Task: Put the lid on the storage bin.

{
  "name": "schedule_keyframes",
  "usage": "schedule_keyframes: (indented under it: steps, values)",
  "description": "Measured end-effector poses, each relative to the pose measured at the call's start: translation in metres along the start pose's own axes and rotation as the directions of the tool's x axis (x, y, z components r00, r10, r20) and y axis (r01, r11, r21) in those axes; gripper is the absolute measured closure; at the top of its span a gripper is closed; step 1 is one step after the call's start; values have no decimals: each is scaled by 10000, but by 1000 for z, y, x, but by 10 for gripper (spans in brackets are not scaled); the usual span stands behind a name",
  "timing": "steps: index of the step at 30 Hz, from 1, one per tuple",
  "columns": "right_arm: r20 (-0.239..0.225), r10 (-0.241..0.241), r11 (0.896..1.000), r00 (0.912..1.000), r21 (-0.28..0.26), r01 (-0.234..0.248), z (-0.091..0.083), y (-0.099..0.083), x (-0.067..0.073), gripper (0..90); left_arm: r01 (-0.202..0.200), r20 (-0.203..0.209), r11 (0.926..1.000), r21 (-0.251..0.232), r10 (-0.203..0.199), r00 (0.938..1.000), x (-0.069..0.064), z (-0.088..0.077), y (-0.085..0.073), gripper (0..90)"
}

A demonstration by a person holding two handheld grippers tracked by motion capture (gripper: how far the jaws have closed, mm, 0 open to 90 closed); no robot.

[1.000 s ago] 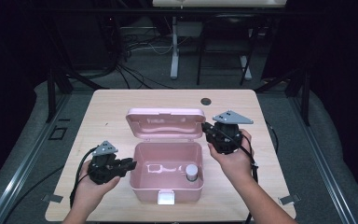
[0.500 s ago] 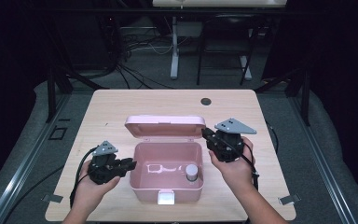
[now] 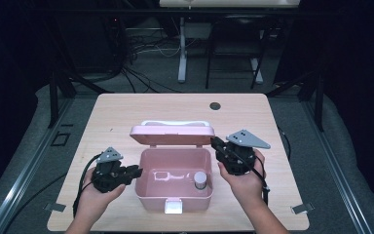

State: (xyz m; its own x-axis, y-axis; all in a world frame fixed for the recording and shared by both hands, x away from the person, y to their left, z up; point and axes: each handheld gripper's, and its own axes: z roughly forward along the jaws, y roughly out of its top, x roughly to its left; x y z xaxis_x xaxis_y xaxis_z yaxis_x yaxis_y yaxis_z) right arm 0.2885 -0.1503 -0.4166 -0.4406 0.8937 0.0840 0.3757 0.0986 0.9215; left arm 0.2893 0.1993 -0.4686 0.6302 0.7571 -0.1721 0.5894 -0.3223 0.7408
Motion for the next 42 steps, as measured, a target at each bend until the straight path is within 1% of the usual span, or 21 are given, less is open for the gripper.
schedule_keyframes:
  steps: [2, 4, 9, 12, 19, 21, 24, 27, 32, 33, 35, 36, 38, 42]
  values:
    - [-90, 189, 9998, 9998, -73, -189, -2, -4, -1, 844, 2, -1, 10000, 3, -2, 10000, 0, 0, 0, 746]
    - [-88, 202, 9998, 9998, -35, -202, -3, -4, 0, 843, 7, -6, 10000, 0, -7, 10000, 0, 0, 0, 745]
    - [-46, 195, 9997, 9998, -141, -195, -5, -7, 2, 841, 7, -15, 10000, -1, -7, 10000, 0, 0, 0, 746]
    - [-120, 360, 9992, 9993, -172, -362, -6, -10, 2, 838, 9, -7, 10000, -2, -9, 10000, 0, 0, 0, 746]
    - [-203, 531, 9984, 9984, -182, -534, -7, -13, 2, 830, -6, 20, 10000, 39, 6, 10000, 0, -1, 0, 746]
    - [-268, 629, 9978, 9977, -167, -634, -7, -15, 2, 825, 47, 67, 10000, 41, -47, 10000, 0, -2, 0, 747]
    - [-303, 658, 9978, 9974, -105, -662, -8, -17, 2, 818, 16, 101, 10000, -51, -16, 9999, -2, -3, 1, 730]
    - [-260, 611, 9981, 9978, -97, -613, -7, -19, 2, 816, -97, 73, 9996, -258, 99, 9999, -4, -9, 4, 721]
    - [-242, 609, 9981, 9979, -64, -611, -8, -19, 3, 813, -121, 28, 9981, -599, 123, 9999, -7, -18, 7, 711]
    - [-242, 609, 9981, 9979, -64, -611, -8, -19, 3, 813, -121, 28, 9981, -599, 123, 9999, -7, -18, 7, 706]
    - [-299, 680, 9977, 9972, -29, -682, -8, -21, 3, 810, -152, 7, 9964, -828, 153, 9999, -9, -24, 9, 698]
    - [-316, 702, 9975, 9970, -12, -702, -8, -21, 3, 808, -152, 7, 9964, -828, 153, 9999, -9, -24, 9, 695]
    - [-326, 747, 9972, 9967, -3, -747, -8, -23, 3, 805, -191, 8, 9945, -1027, 193, 9998, -12, -29, 11, 691]
    - [-312, 727, 9974, 9969, 51, -725, -8, -24, 3, 803, -257, -42, 9928, -1170, 254, 9997, -15, -34, 13, 688]
